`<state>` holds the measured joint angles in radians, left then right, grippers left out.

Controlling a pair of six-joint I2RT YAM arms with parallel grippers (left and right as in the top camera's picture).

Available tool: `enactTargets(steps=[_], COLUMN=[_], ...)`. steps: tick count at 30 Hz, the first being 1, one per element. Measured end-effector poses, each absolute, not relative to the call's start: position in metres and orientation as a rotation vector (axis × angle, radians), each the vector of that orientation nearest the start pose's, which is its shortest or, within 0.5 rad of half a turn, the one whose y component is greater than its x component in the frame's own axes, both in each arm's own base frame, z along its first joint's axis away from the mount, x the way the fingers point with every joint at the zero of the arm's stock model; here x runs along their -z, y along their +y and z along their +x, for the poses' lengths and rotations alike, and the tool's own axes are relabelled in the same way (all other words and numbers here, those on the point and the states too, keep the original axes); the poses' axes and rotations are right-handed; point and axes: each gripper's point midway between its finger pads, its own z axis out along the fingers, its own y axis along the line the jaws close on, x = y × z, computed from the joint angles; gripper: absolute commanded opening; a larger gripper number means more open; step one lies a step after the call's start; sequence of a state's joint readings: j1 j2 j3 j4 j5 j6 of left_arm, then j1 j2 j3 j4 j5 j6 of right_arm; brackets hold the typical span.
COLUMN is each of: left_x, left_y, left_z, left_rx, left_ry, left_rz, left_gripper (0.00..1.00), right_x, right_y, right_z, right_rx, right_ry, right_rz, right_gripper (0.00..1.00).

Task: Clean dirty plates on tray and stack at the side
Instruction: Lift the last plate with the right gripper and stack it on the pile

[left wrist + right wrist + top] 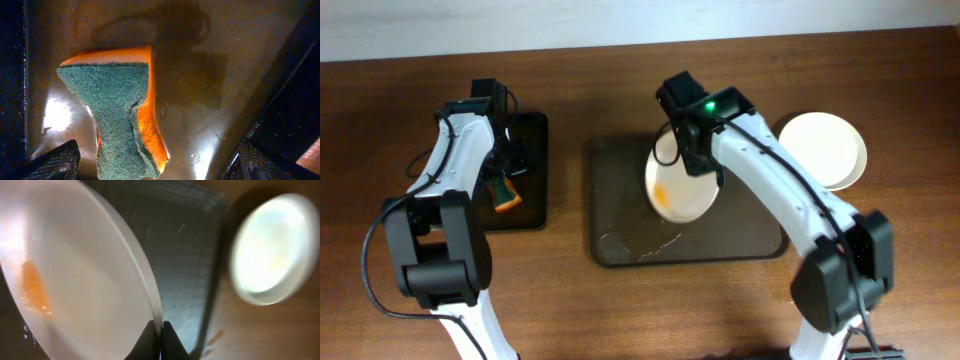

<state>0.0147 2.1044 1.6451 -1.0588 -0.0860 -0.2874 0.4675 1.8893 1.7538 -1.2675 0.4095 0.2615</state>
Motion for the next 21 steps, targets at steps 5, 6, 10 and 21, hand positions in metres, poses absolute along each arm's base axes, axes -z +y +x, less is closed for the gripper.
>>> enactTargets(steps=[5,6,10,21], left_x=[-0.041,-0.041,-0.041,-0.041], left_y=[0.021,0.021,0.021,0.021], left_z=[0.413,0.413,0.413,0.413], left_rx=[-0.120,-0.120,-0.120,-0.120], left_ry=[3.040,3.040,3.040,3.039], left_rz=[-0.466,-0.466,-0.466,-0.466], left_gripper=[1.00,1.00,1.00,1.00], right_x=[-0.226,-0.231,-0.268,-0.309], right_y=[0.125,0.128,0.152,0.162], right_z=[0.378,0.376,0.366,0.358], right_rx=[0.691,0.746,0.976,1.170], right_ry=[2.558,2.517,2.256,1.994], right_rz=[-0.306,-0.321,-0.419,-0.426], right_gripper=[0.04,0.04,0.04,0.04])
